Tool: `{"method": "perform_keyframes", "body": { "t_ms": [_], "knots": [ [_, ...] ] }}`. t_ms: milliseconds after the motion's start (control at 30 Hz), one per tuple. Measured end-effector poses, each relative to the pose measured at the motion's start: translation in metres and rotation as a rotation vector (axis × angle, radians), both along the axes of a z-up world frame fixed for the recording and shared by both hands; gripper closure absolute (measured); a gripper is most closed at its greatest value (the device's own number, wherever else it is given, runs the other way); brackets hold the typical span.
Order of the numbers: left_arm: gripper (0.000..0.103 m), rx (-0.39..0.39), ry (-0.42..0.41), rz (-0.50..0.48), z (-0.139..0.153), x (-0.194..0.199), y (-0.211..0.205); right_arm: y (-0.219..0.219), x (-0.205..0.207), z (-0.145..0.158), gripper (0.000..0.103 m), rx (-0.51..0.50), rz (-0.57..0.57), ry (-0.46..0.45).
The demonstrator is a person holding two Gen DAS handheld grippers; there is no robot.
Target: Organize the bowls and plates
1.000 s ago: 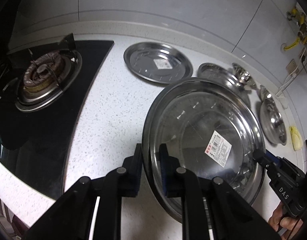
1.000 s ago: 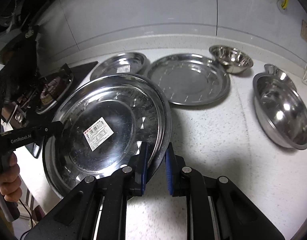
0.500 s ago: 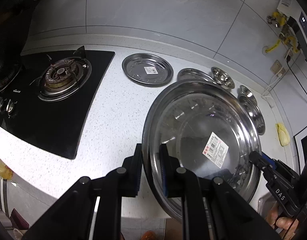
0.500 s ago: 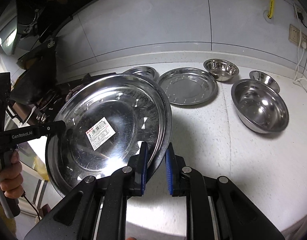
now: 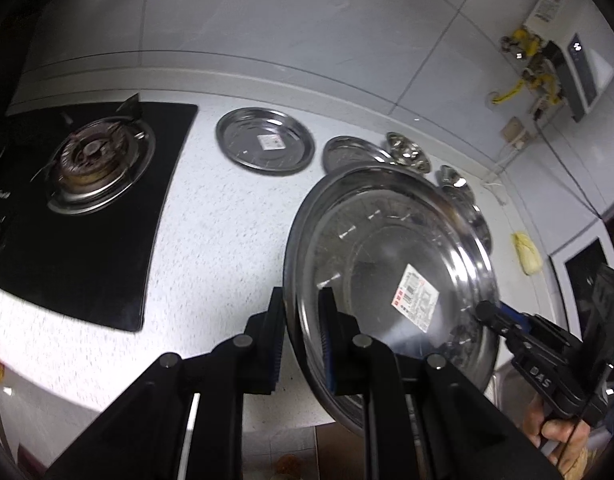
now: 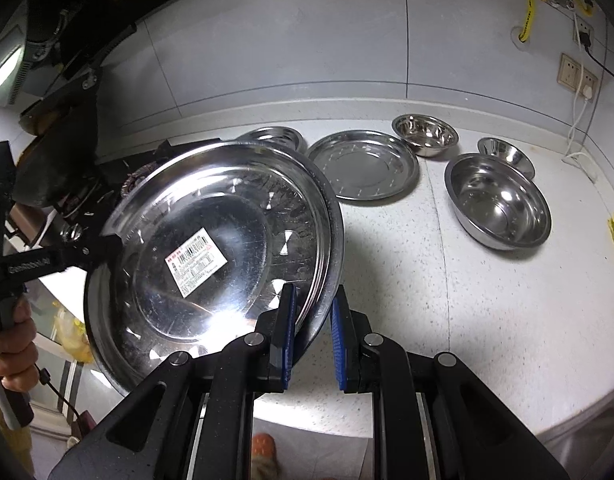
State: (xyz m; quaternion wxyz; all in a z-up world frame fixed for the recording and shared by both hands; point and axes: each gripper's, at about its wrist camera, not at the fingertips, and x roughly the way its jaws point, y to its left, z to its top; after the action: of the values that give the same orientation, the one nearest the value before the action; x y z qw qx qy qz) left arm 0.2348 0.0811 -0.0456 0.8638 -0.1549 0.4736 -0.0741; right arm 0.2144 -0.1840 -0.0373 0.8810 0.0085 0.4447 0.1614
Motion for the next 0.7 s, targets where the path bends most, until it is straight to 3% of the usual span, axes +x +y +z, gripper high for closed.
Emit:
{"method": "perform_keyframes", "body": {
  "t_ms": [367, 700],
  "knots": [
    [0.088, -0.07, 0.022, -0.155, -0.012, 0.007, 0.035, 0.032, -0.004, 0.003, 0.088, -0.081, -0.102, 0.046],
    [0.088, -0.072, 0.06, -0.131, -0.027, 0.011, 0.026, 0.03, -0.001, -0.003, 0.088, -0.092, -0.071, 0.061]
  ]
}}
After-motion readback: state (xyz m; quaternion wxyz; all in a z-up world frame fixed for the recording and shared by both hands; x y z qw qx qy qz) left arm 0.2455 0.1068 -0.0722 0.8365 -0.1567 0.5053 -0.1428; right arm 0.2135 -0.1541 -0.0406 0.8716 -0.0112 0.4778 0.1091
